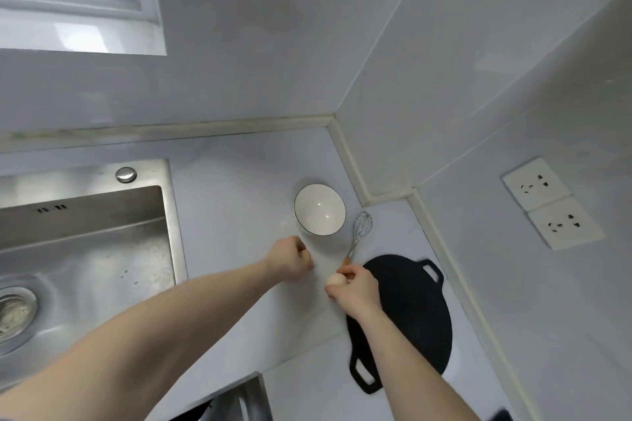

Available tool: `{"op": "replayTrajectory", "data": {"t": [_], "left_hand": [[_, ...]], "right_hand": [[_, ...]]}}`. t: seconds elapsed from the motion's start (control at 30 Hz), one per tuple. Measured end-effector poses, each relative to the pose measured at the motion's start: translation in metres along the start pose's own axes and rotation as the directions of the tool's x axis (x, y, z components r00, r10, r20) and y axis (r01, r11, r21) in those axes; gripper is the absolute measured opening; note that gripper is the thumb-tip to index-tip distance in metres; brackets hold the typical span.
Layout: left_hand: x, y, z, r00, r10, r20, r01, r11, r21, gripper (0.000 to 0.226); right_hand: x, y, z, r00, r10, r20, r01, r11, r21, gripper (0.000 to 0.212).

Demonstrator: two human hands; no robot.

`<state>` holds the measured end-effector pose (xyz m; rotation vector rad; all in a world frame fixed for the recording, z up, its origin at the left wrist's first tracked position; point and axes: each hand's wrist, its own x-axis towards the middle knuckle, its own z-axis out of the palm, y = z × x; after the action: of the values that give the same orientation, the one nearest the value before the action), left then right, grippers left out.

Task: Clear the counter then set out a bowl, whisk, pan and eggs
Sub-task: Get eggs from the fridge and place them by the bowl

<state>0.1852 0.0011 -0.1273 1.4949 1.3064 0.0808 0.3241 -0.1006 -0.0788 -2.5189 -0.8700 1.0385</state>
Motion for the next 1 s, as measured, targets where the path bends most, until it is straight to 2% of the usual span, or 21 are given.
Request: {"op": "replayTrajectory", "data": {"t": [0.03, 0.13, 0.37, 0.53, 0.63, 0.83, 1.0], "left_hand": [[0.004, -0.001, 0.002, 1.0, 0.007, -0.004, -0.007, 1.0, -0.003, 0.034], [0.015, 0.0, 0.004, 1.0, 0.012, 0.004, -0.012, 1.0, 0.017, 0.016], [0.037, 0.004, 0.01, 0.998, -0.032, -0.045, 0.03, 0.998, -0.059, 0.014], [0.045, 0.003, 0.019, 0.991, -0.108, -0.074, 0.099, 0.988, -0.116, 0.036], [0.045, 0.007, 0.022, 0.986, -0.146, -0.081, 0.129, 0.974, -0.185, 0.036], [0.048, -0.002, 0.023, 0.987, -0.153, -0.051, 0.132, 0.945, -0.3, 0.045], [0.045, -0.002, 0.029, 0.969, -0.246, -0.034, 0.204, 0.863, -0.463, 0.044]], "right_hand": [[0.005, -0.001, 0.0, 1.0, 0.013, 0.003, -0.013, 1.0, 0.004, 0.047], [0.02, -0.004, 0.0, 0.999, 0.035, 0.008, -0.035, 0.999, 0.035, 0.042], [0.043, -0.015, 0.009, 0.999, 0.045, 0.003, -0.045, 0.998, 0.049, 0.04], [0.053, -0.018, 0.014, 0.999, 0.03, -0.037, -0.029, 0.999, 0.013, 0.03], [0.06, -0.021, 0.017, 0.997, 0.014, -0.07, -0.014, 1.0, -0.011, 0.025], [0.064, -0.023, 0.019, 0.991, -0.045, -0.124, 0.04, 0.998, -0.045, 0.033], [0.066, -0.019, 0.02, 0.989, -0.05, -0.142, 0.049, 0.999, -0.013, 0.044]]}}
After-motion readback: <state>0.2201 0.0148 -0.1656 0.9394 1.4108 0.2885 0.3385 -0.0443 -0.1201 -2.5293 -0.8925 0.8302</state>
